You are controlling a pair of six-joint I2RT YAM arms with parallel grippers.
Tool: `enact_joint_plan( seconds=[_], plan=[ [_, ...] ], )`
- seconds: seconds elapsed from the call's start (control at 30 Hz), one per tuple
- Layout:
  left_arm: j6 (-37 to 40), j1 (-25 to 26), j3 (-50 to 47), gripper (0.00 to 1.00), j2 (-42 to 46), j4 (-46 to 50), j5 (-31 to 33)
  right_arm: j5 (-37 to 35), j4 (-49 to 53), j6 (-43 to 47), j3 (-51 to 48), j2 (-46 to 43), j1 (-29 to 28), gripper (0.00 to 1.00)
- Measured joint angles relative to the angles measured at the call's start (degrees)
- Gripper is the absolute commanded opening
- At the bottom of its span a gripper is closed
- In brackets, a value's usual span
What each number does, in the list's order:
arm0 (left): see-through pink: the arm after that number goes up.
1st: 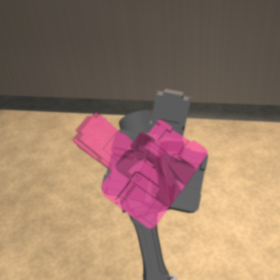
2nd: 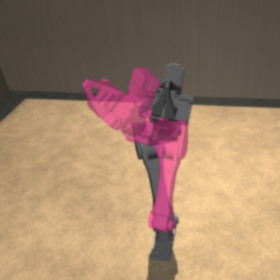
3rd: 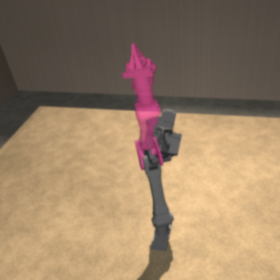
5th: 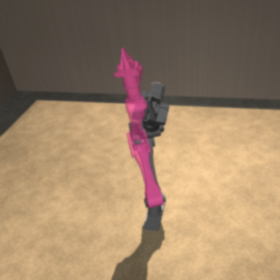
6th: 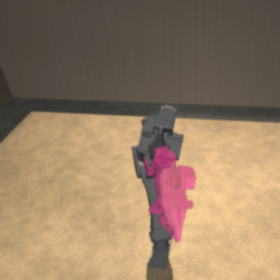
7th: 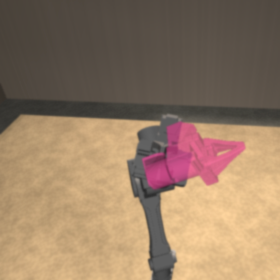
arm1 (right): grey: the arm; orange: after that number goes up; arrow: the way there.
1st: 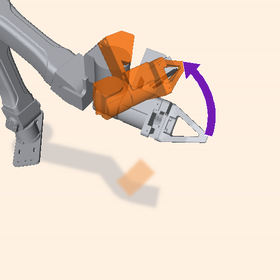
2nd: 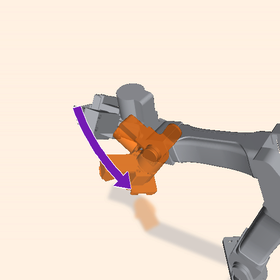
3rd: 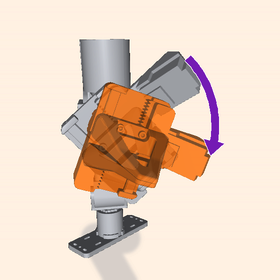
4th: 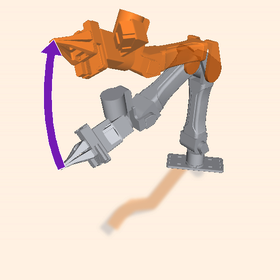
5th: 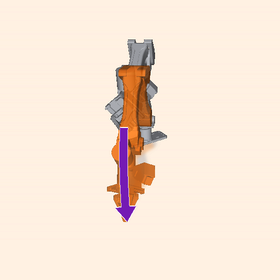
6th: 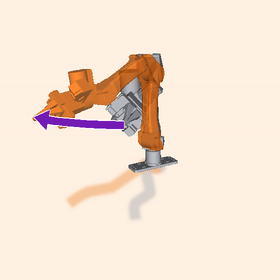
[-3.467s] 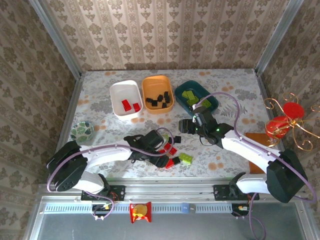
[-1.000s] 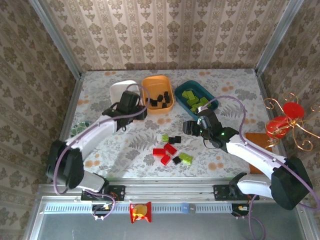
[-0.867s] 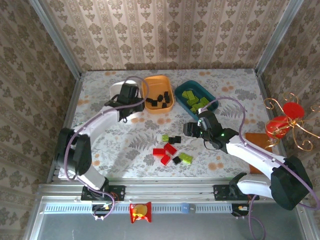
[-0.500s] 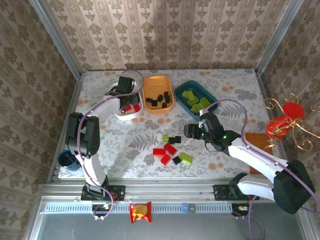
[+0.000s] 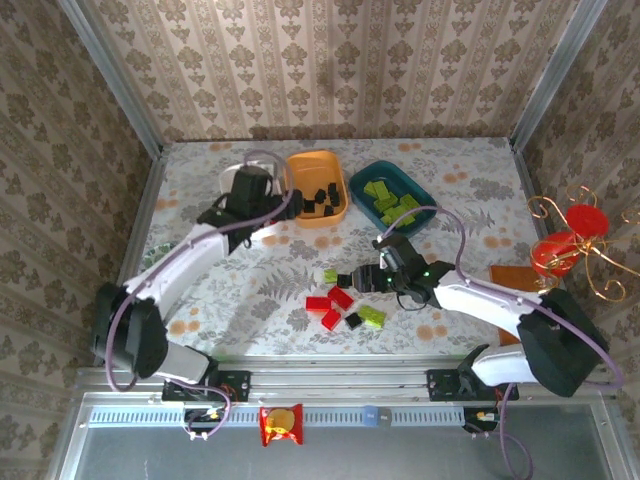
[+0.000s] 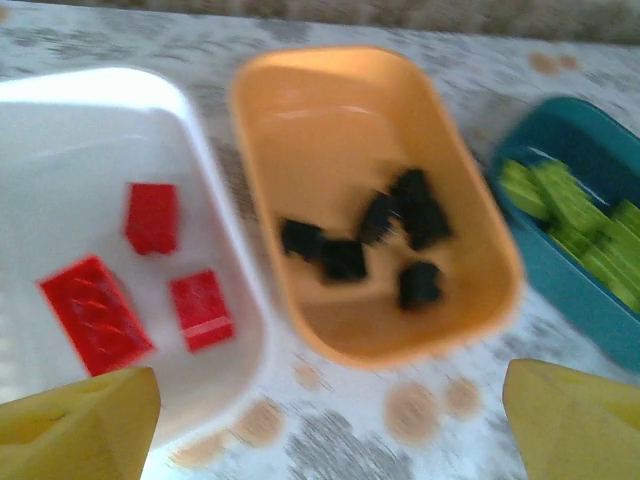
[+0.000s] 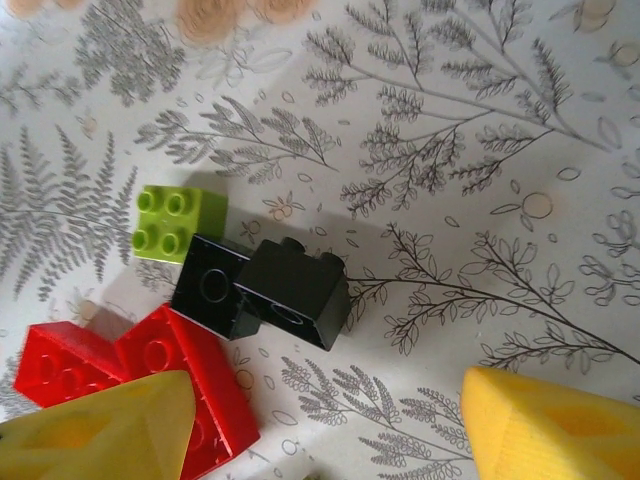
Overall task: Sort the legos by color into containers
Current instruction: Place the lego in the container, then pick up the lego from the center of the table.
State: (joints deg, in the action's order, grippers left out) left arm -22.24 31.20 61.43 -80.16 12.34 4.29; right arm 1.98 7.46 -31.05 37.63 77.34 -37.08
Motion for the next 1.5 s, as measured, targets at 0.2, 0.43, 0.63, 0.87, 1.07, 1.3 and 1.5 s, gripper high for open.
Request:
enact_joint_plan(
  seconds=[0.2,0.43,0.63,0.87,1.07,1.3,1.5],
  plan=[
    [-1.3,7.6,-12.7,0.94,9.2,-0.1,1.0,0.0,-3.6,-0.5,3.9,8.5,-0.8,0.71],
    [-5.3,11.6,-24.0,0.95,18.8,1.1,2.6,0.0,-6.1,-1.9,6.3,13.4,-0.9,0.65],
    [-7.8,11.9,-28.6,0.95,22.0,2.3,3.7,0.0,-6.3,-2.4,6.5,15.2,-0.9,0.51],
    [-8.2,11.9,-28.9,0.97,22.3,2.4,4.2,0.0,-7.3,-3.4,6.7,16.0,-0.9,0.33],
    [-8.2,11.9,-28.9,0.97,22.3,2.4,4.2,0.0,-5.3,-3.0,6.8,13.5,-0.9,0.29],
    [-8.2,11.9,-28.9,0.99,22.3,2.4,3.9,0.1,-0.7,-0.7,13.7,8.3,0.3,0.28],
    [-8.2,11.9,-28.9,1.00,22.4,2.4,3.9,0.3,-0.2,1.5,30.8,16.7,3.1,0.27]
  ],
)
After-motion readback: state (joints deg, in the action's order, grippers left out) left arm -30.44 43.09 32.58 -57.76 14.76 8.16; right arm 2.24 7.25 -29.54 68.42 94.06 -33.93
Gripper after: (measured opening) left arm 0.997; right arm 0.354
